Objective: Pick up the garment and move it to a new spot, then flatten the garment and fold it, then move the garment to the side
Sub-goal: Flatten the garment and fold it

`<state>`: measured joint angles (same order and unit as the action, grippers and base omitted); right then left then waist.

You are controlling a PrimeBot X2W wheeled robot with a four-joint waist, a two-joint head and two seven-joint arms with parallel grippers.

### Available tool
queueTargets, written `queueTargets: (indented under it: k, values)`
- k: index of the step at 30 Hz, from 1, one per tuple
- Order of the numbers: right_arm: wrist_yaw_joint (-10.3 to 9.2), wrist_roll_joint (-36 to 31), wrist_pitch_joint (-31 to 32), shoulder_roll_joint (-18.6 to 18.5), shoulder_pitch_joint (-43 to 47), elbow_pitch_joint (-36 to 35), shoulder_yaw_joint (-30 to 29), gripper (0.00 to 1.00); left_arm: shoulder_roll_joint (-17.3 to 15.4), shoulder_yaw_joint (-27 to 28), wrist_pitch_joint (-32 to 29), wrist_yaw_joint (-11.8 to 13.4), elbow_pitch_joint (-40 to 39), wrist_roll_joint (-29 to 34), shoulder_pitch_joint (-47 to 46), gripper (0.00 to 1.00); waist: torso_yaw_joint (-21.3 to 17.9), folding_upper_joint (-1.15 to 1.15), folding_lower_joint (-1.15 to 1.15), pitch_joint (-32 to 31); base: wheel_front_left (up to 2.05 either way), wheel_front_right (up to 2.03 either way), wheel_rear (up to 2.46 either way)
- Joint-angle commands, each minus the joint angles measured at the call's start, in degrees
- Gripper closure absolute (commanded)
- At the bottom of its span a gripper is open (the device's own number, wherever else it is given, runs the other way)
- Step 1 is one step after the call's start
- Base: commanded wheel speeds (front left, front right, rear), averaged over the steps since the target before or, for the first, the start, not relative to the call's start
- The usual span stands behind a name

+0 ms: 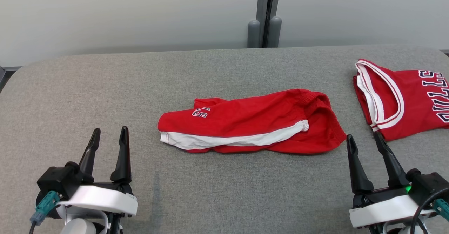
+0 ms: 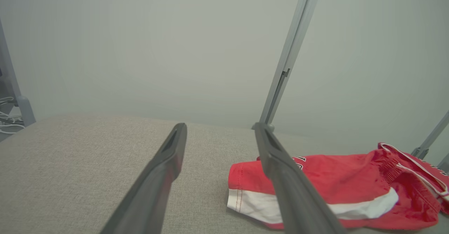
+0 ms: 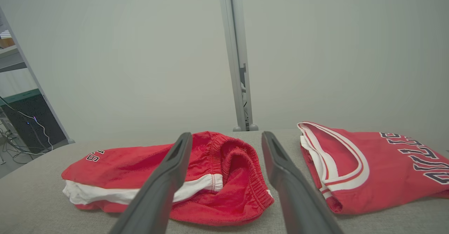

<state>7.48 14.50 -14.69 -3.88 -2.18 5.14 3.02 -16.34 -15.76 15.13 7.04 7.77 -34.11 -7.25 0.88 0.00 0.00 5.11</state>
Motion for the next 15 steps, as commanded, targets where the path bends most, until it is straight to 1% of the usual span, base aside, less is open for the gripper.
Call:
queueTargets:
  k: [1, 7, 15]
  values:
    - [0.05, 0.02, -0.43, -0.54, 0.32, 0.15, 0.77, 0.00, 0.63, 1.04, 0.03, -0.50, -0.07, 1.19, 0.95, 0.00, 0.09, 0.00, 0.00, -0.05, 0.00, 0.00, 0.00]
    - [0.05, 0.54, -0.55, -0.68, 0.79, 0.35, 2.08, 0.00, 3.50, 4.30, 0.05, -2.88, 1.33, 4.49, 2.26, 0.00, 0.05, 0.00, 0.00, -0.23, 0.00, 0.00, 0.00]
    - [0.05, 0.87, -0.54, -1.12, 1.09, 0.91, 3.16, 0.00, 6.17, 7.17, 0.05, -5.67, 3.46, 7.79, 2.48, 0.00, 0.09, 0.00, 0.00, -0.55, 0.00, 0.00, 0.00]
